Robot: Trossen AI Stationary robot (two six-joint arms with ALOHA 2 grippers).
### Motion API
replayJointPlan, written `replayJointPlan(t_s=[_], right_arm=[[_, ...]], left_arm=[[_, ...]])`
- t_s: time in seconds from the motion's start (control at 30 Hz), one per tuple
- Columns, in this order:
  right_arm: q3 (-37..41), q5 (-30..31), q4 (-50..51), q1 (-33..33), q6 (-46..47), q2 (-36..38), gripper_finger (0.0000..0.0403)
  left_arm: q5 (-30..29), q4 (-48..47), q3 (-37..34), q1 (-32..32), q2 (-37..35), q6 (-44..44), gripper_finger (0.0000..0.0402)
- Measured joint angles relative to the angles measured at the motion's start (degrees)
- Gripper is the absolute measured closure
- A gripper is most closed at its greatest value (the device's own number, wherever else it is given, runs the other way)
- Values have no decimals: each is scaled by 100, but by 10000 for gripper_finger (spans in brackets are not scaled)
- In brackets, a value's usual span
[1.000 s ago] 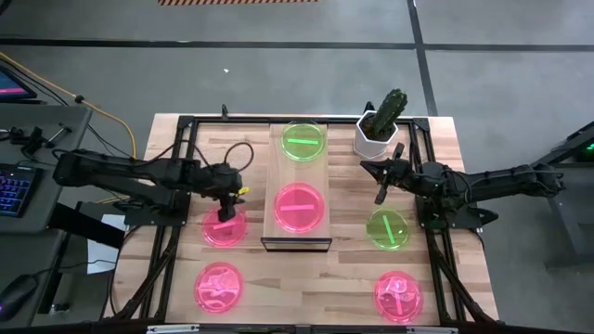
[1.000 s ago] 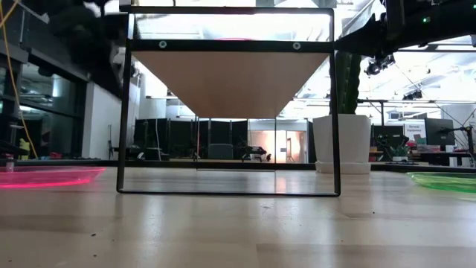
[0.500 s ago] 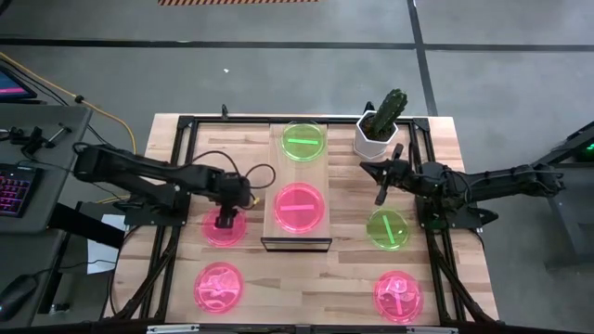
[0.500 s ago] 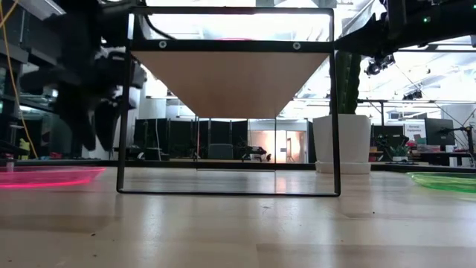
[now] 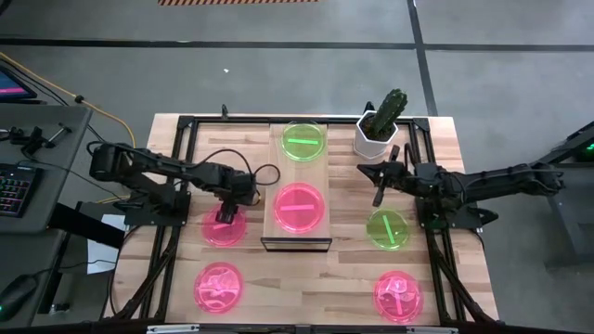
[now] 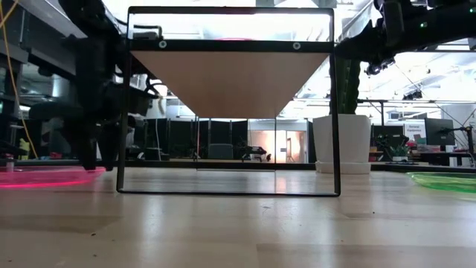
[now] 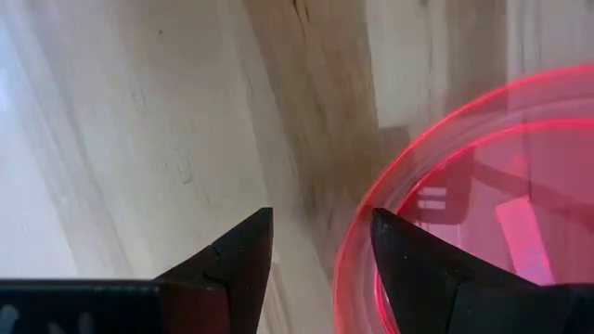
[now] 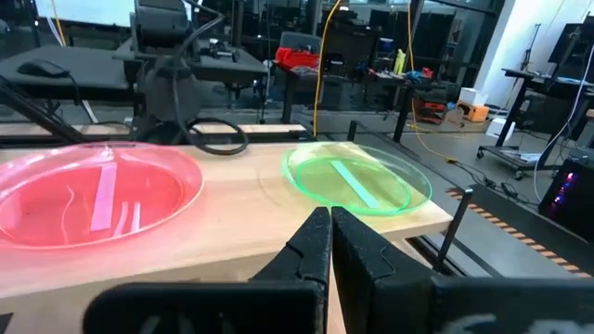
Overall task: Place and stack plates onto a shelf
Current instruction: Stack the pink plate on top of the pink plate on the shelf
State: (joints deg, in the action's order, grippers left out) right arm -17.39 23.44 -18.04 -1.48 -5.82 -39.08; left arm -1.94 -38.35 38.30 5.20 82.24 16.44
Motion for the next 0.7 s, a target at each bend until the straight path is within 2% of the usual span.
replayJointPlan(t_s=[0.27, 0.47, 0.57, 0.7], right_arm=[[0, 0, -5, 0, -13, -115, 403], [0, 0, -16, 0, -17, -115, 403], [0, 2, -16, 0, -17, -115, 403], [0, 2, -18, 0, -17, -115, 403]], left_arm=[[682, -6, 6, 80, 171, 17, 229], [649, -15, 11, 81, 183, 24, 246], [627, -51, 11, 80, 184, 56, 272], [632, -178, 11, 73, 183, 78, 336]])
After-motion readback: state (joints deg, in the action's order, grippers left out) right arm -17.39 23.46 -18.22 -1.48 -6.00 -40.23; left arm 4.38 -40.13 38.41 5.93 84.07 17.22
